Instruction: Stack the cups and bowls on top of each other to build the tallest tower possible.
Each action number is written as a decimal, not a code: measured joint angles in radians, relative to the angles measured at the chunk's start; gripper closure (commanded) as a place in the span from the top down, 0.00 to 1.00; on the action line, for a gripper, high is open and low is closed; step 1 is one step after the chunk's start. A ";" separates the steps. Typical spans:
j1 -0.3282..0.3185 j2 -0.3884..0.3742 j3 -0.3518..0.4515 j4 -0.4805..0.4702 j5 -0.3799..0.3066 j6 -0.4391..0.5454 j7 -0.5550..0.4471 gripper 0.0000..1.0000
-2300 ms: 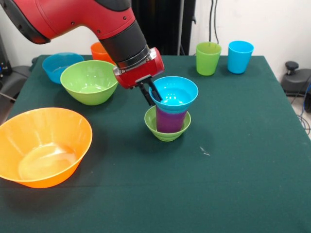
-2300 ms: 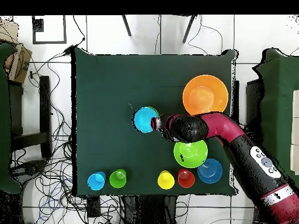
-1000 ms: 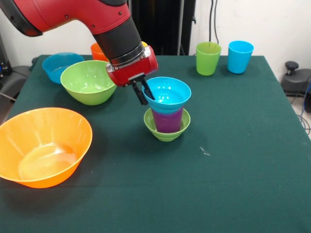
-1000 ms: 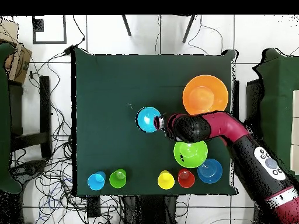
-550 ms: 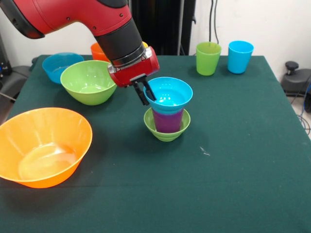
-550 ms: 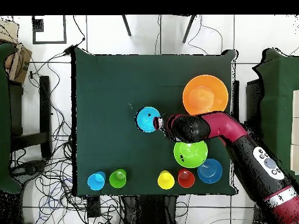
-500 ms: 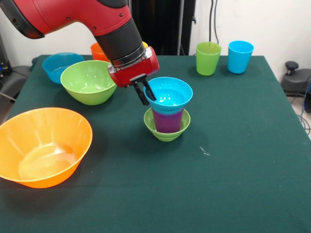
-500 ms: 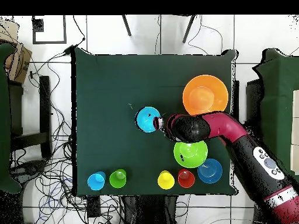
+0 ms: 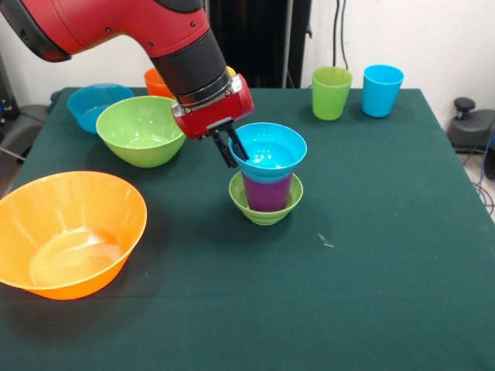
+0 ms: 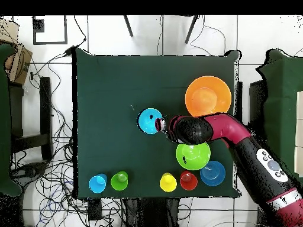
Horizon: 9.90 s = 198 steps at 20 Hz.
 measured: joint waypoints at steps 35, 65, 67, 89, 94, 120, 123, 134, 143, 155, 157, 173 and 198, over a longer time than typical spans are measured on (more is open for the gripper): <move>-0.008 -0.041 0.009 0.019 0.063 0.025 0.000 1.00; 0.122 -0.425 0.014 0.029 0.150 0.115 0.000 1.00; 0.145 -0.445 0.009 0.029 0.150 0.115 0.000 1.00; 0.369 -0.527 -0.145 0.048 0.147 0.064 0.002 1.00; 0.408 -0.540 -0.199 0.076 0.157 0.052 0.016 1.00; 0.666 -0.609 -0.451 0.203 0.250 -0.075 0.191 1.00; 0.709 -0.607 -0.491 0.203 0.251 -0.092 0.226 1.00; 0.798 -0.598 -0.615 0.203 0.251 -0.096 0.255 1.00; 0.810 -0.598 -0.678 0.202 0.251 -0.096 0.255 1.00; 0.817 -0.598 -0.711 0.203 0.251 -0.096 0.255 1.00; 0.823 -0.598 -0.719 0.205 0.251 -0.096 0.255 1.00; 0.944 -0.605 -0.779 0.222 0.251 -0.135 0.255 1.00; 1.064 -0.492 -0.943 0.223 0.252 -0.307 0.255 1.00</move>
